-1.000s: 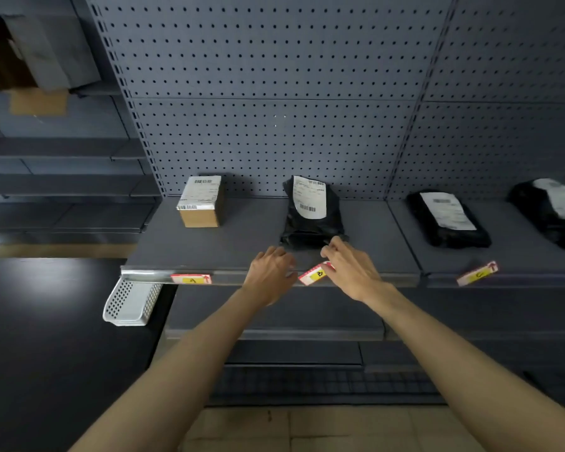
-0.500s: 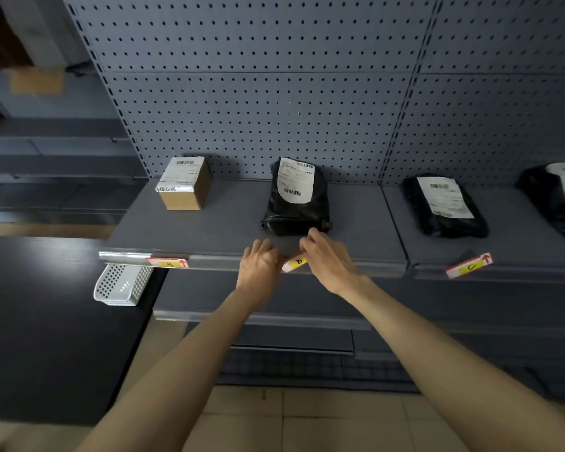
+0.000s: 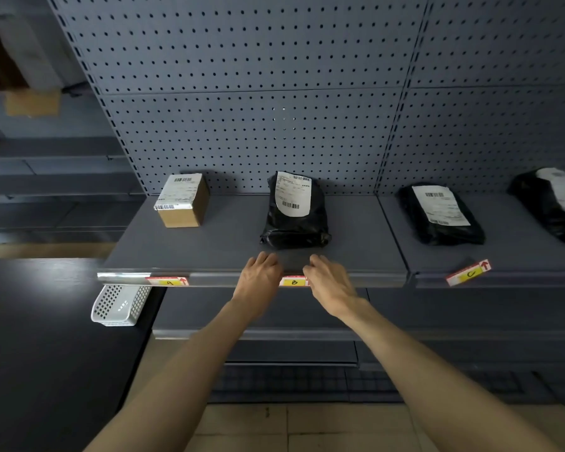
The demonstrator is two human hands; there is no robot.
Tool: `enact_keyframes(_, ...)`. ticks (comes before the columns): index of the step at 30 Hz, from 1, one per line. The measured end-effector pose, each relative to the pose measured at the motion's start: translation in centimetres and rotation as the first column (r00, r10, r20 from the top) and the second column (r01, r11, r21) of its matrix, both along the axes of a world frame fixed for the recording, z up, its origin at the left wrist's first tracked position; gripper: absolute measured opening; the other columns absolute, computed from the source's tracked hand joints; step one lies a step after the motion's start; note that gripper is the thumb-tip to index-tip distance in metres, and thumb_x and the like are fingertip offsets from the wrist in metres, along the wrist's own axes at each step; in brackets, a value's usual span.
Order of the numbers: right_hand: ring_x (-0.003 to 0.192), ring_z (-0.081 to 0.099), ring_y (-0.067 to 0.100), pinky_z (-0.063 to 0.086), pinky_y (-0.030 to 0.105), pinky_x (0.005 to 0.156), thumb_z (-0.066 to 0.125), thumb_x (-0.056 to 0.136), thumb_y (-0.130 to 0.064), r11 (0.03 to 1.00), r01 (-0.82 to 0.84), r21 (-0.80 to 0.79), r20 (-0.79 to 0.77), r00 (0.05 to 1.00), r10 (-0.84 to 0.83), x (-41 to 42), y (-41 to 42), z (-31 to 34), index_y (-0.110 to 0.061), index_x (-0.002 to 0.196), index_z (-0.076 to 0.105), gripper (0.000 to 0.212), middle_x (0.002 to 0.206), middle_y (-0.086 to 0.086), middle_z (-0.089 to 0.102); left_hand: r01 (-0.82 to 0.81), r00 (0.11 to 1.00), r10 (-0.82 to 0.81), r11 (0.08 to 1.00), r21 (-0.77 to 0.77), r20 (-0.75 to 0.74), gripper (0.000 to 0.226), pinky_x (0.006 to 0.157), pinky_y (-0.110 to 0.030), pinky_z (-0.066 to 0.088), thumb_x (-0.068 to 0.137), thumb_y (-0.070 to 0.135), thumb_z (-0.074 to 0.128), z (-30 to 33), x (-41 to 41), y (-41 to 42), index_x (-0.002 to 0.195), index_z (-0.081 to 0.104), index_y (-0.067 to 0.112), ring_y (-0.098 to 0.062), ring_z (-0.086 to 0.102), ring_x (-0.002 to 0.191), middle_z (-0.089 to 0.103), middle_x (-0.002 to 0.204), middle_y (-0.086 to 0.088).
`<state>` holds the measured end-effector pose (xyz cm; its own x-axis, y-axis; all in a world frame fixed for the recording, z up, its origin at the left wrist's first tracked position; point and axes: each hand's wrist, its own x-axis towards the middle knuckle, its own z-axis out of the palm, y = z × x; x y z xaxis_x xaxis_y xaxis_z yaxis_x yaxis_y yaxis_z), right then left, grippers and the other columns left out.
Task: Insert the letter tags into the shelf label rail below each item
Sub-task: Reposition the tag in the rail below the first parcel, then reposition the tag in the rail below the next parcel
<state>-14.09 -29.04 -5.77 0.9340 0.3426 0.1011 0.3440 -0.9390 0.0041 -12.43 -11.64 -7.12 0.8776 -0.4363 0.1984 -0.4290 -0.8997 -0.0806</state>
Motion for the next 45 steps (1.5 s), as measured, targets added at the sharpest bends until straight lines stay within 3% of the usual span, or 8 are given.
enact_keyframes(3, 0.093, 0.058, 0.025, 0.048, 0.035, 0.072, 0.059, 0.09, -0.008, 1.0, -0.011, -0.011, 0.011, 1.0, 0.011, -0.3, -0.3, 0.4, -0.006, 0.1, 0.063, 0.01, 0.104, 0.01, 0.06, 0.012, 1.0, -0.012, 1.0, -0.012, -0.015, 0.021, 0.059, -0.03, 0.048, 0.064, 0.007, 0.081, 0.1, -0.1, -0.1, 0.071, 0.063, 0.017, -0.02, 0.058, 0.071, 0.061, 0.076, 0.0)
enact_keyframes(6, 0.095, 0.058, 0.024, 0.048, 0.035, 0.072, 0.053, 0.095, -0.023, 0.997, -0.017, 0.076, 0.022, 1.0, 0.015, -0.7, -1.4, 1.4, -0.006, 0.108, 0.061, 0.022, 0.105, 0.009, 0.062, 0.054, 0.999, -0.054, 0.995, -0.08, 0.005, 0.006, 0.072, -0.035, 0.051, 0.083, 0.017, 0.066, 0.8, -0.2, 0.1, 0.088, 0.064, 0.014, -0.023, 0.061, 0.084, 0.066, 0.091, -0.004)
enact_keyframes(9, 0.098, 0.06, 0.025, 0.051, 0.036, 0.073, 0.051, 0.094, -0.034, 0.99, 0.021, 0.142, 0.065, 0.997, -0.03, -1.2, -3.6, 2.8, -0.006, 0.115, 0.06, 0.035, 0.108, 0.01, 0.065, 0.076, 0.997, -0.073, 0.986, -0.146, 0.027, 0.02, 0.078, -0.039, 0.051, 0.087, 0.026, 0.059, 2.3, -0.1, -0.4, 0.1, 0.061, 0.012, -0.026, 0.06, 0.093, 0.064, 0.099, -0.006)
enact_keyframes(14, 0.1, 0.058, 0.026, 0.052, 0.039, 0.077, 0.049, 0.093, -0.044, 0.985, 0.114, 0.13, 0.107, 0.986, -0.129, -2.3, -9.8, 5.2, -0.007, 0.11, 0.062, 0.042, 0.107, 0.009, 0.065, 0.052, 0.999, -0.052, 0.966, -0.254, 0.006, 0.025, 0.081, -0.044, 0.051, 0.086, 0.034, 0.06, 5.5, 0.3, -4.7, 0.094, 0.065, 0.012, -0.029, 0.06, 0.097, 0.065, 0.096, -0.007)
enact_keyframes(23, 0.1, 0.055, 0.026, 0.05, 0.04, 0.081, 0.052, 0.091, -0.042, 0.958, 0.263, 0.116, 0.126, 0.953, -0.276, -5.5, -25.2, 7.4, -0.008, 0.104, 0.065, 0.038, 0.105, 0.01, 0.063, 0.164, 0.986, -0.161, 0.952, -0.258, 0.033, 0.033, 0.083, -0.042, 0.05, 0.089, 0.04, 0.056, 7.8, -0.9, -18.5, 0.095, 0.068, 0.01, -0.028, 0.058, 0.102, 0.066, 0.1, -0.008)
enact_keyframes(30, 0.103, 0.053, 0.023, 0.052, 0.037, 0.079, 0.055, 0.092, -0.041, 0.968, 0.215, 0.131, 0.086, 0.97, -0.227, -6.0, -35.2, 6.9, -0.011, 0.11, 0.062, 0.036, 0.109, 0.007, 0.059, 0.098, 0.994, -0.108, 0.966, -0.237, -0.028, 0.027, 0.085, -0.039, 0.047, 0.09, 0.034, 0.055, 6.5, -3.5, -30.5, 0.1, 0.064, 0.011, -0.026, 0.056, 0.106, 0.064, 0.11, -0.007)
enact_keyframes(39, 0.099, 0.056, 0.021, 0.055, 0.035, 0.072, 0.056, 0.094, -0.02, 0.98, 0.065, 0.188, 0.055, 0.996, -0.077, -4.6, -37.3, 2.9, -0.014, 0.118, 0.056, 0.024, 0.111, 0.005, 0.056, -0.075, 0.993, 0.051, 0.969, -0.237, -0.103, 0.026, 0.092, -0.035, 0.043, 0.089, 0.029, 0.062, 1.7, -4.7, -36.1, 0.111, 0.066, 0.017, -0.023, 0.05, 0.114, 0.061, 0.114, -0.005)
enact_keyframes(45, 0.095, 0.054, 0.023, 0.046, 0.03, 0.064, 0.054, 0.095, -0.015, 0.983, -0.014, 0.181, 0.07, 0.998, 0.001, -3.4, -36.9, 1.0, -0.013, 0.117, 0.056, 0.022, 0.109, 0.006, 0.055, -0.155, 0.988, 0.145, 0.932, -0.329, -0.057, 0.02, 0.081, -0.037, 0.044, 0.083, 0.014, 0.067, -0.5, -4.6, -37.2, 0.103, 0.069, 0.015, -0.028, 0.054, 0.099, 0.063, 0.101, -0.006)
